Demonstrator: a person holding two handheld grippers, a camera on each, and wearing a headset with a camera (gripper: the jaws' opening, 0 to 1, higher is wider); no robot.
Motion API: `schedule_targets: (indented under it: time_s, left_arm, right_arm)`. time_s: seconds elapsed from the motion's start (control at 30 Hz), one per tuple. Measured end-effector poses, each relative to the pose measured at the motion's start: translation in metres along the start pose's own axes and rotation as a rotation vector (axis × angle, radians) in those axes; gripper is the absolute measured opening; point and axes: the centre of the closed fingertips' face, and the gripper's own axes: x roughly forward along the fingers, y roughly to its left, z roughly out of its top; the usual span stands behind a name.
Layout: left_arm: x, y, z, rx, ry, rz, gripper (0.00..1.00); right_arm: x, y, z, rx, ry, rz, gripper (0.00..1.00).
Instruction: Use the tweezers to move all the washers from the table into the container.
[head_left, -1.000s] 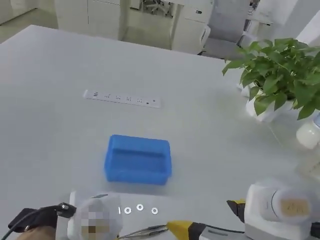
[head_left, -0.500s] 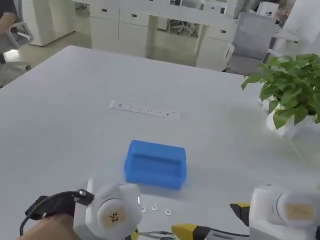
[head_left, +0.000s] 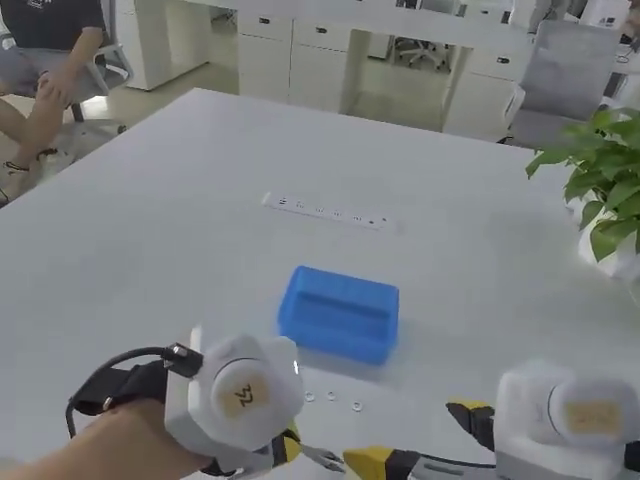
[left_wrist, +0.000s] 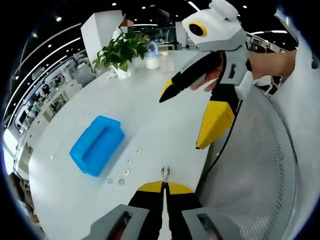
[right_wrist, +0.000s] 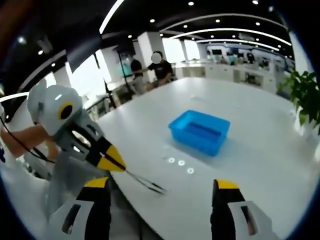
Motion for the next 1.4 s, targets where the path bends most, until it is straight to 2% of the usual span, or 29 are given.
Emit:
schedule_targets:
  time_s: [0.07,0.17,0.27,0.37,0.43,0.5,0.6,0.63,0.7,0.8,0.9,0.97,1.03,1.2,1.3,1.4]
  left_arm:
    - [-0.001,0.0,0.0,-0.009,0.002,0.007,0.0]
    - [-0.004,-0.001,0.001,-0.014,0.006,0.014,0.0]
    - [-0.007,-0.003,0.005,-0.012,0.006,0.012,0.0]
    - [-0.008,-0.005,0.009,0.012,0.018,0.009,0.0]
    - [-0.009,-0.006,0.011,0.021,0.021,0.012,0.0]
    - [-0.01,-0.008,0.013,0.033,0.026,0.009,0.0]
    - [-0.011,-0.011,0.018,0.042,0.029,0.001,0.0]
    - [-0.012,-0.013,0.02,0.049,0.027,-0.003,0.0]
    - [-0.013,-0.017,0.024,0.069,0.034,-0.012,0.0]
    - [-0.013,-0.019,0.018,0.115,0.071,-0.013,0.0]
    - [-0.017,-0.022,0.021,0.136,0.072,-0.018,0.0]
    - [-0.019,-0.022,0.021,0.137,0.08,-0.02,0.0]
    - [-0.022,-0.023,0.021,0.146,0.088,-0.028,0.0]
    - [-0.029,-0.02,0.018,0.173,0.098,-0.022,0.0]
    - [-0.033,-0.016,0.015,0.188,0.105,-0.023,0.0]
    - [-0.034,-0.014,0.017,0.18,0.089,-0.035,0.0]
  right_arm:
    - [0.005,0.01,-0.01,-0.08,0.061,0.057,0.75]
    - [0.01,0.017,-0.014,-0.132,0.077,0.092,0.64]
    - [0.016,0.027,-0.015,-0.199,0.079,0.155,0.52]
    - [0.023,0.03,-0.025,-0.264,0.136,0.191,0.46]
    - [0.029,0.037,-0.03,-0.321,0.161,0.235,0.4]
    - [0.036,0.04,-0.032,-0.374,0.169,0.254,0.33]
    - [0.047,0.043,-0.04,-0.396,0.195,0.292,0.25]
    - [0.051,0.045,-0.047,-0.405,0.224,0.321,0.26]
    - [0.055,0.046,-0.046,-0.436,0.214,0.325,0.25]
    - [0.058,0.049,-0.044,-0.462,0.206,0.342,0.23]
    - [0.06,0.055,-0.044,-0.493,0.204,0.385,0.2]
    - [0.062,0.057,-0.043,-0.512,0.205,0.386,0.18]
    - [0.063,0.06,-0.039,-0.521,0.185,0.398,0.14]
    - [0.068,0.067,-0.035,-0.559,0.171,0.406,0.09]
    - [0.072,0.07,-0.031,-0.545,0.154,0.407,0.08]
    - [0.074,0.072,-0.03,-0.56,0.15,0.398,0.08]
